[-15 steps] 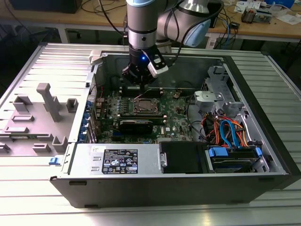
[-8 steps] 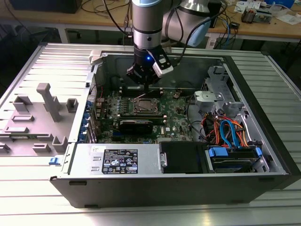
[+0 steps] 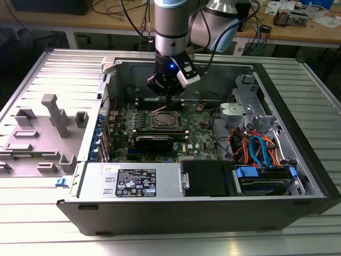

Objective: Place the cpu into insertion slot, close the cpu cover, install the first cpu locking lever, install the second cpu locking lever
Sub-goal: 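Install the first cpu locking lever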

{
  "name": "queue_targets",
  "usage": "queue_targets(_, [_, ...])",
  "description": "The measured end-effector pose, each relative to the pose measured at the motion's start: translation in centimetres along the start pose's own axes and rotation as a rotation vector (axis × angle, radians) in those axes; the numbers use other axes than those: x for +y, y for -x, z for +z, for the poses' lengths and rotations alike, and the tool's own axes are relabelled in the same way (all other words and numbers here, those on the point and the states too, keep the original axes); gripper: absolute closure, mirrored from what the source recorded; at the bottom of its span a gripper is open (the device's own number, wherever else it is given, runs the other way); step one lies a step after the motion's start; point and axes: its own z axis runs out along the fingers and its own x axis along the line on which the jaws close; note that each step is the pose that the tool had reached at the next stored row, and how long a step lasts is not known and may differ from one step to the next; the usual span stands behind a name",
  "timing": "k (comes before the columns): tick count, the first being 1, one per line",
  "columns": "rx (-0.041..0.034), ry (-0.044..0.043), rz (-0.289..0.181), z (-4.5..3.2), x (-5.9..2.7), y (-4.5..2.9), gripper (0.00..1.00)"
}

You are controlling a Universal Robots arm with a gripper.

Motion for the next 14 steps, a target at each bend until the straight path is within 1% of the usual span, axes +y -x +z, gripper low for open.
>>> queue_targets(10, [0.0001, -0.0008, 0.000, 0.03, 0.00, 0.05, 0.89])
queue_targets(14, [0.0001, -0.0014, 0.000, 0.27, 0.00, 0.13, 0.89])
